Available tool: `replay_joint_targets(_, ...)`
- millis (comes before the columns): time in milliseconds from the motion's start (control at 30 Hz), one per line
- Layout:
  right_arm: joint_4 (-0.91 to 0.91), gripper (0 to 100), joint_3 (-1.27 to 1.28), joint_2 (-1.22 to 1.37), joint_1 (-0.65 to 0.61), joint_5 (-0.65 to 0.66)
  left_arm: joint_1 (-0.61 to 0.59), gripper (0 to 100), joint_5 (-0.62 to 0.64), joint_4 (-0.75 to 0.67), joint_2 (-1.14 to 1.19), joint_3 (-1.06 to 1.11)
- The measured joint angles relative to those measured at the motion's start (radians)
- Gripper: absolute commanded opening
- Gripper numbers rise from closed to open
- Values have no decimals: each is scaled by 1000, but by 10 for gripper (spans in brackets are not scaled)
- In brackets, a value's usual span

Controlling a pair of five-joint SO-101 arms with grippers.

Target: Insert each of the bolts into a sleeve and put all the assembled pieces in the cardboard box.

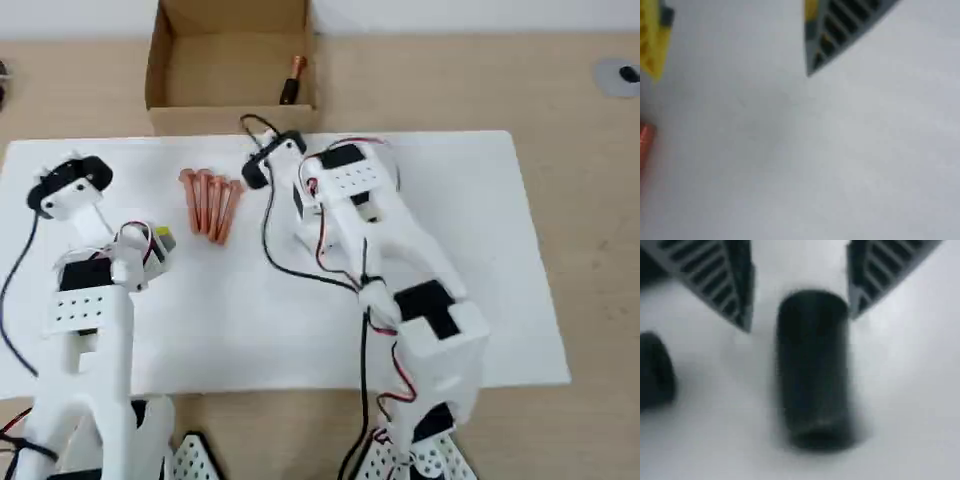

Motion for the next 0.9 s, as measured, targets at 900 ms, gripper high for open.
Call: replay_joint_targets(900, 126, 167, -44, 3, -80, 284, 0, 207, 0, 0, 3, 0)
